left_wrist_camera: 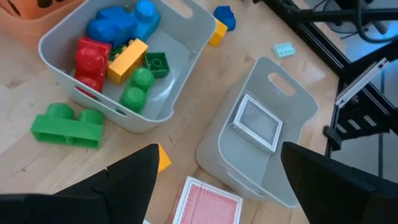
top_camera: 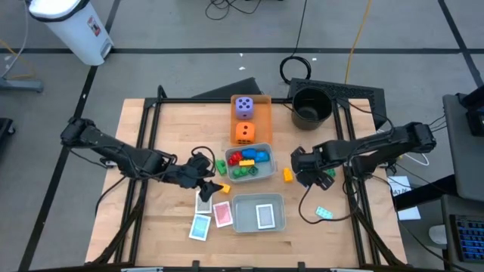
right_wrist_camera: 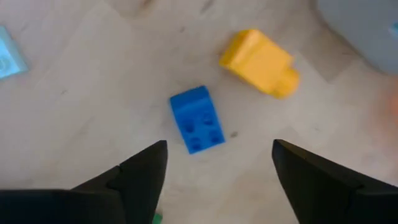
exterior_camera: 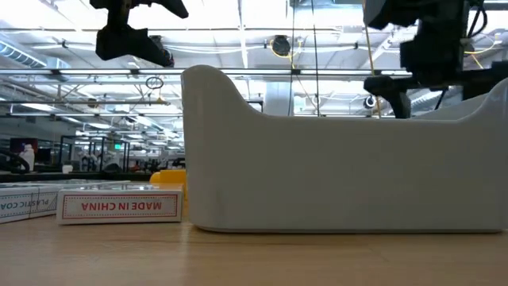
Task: Pick & Place Toys
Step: Put the blue game piece into the top gray bin
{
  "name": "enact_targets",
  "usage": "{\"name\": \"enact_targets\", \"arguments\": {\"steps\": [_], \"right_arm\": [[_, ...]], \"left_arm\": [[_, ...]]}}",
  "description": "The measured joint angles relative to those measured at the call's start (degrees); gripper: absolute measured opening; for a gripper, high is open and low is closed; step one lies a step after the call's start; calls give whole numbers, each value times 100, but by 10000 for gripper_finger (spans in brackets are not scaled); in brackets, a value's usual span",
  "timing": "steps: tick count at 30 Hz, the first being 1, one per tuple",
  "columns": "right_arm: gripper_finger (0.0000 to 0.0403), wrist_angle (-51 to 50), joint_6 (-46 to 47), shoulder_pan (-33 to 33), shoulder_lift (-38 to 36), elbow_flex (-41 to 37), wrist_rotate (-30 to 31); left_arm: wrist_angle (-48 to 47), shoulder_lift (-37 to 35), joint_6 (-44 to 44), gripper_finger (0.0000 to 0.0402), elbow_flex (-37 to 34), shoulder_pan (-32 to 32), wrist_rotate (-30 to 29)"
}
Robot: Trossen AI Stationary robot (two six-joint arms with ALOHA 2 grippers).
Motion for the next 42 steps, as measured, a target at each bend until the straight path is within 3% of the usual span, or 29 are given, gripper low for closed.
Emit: {"name": "enact_targets", "arguments": {"steps": [8, 17, 24, 42], "right_arm": [[330, 693, -363, -8, 9, -722, -63], [318, 1507, -836, -39, 9, -1260, 371], [285, 1663, -874, -54, 54, -1455, -85], [154, 1704, -758, -371, 185, -1513, -52]], "left_arm": [[4, 1, 13, 340, 0, 189, 8], [4, 1, 149, 340, 0, 333, 58], [-6, 0, 190, 340, 0, 358, 66], [-36, 0, 280, 340, 0, 383, 225]]}}
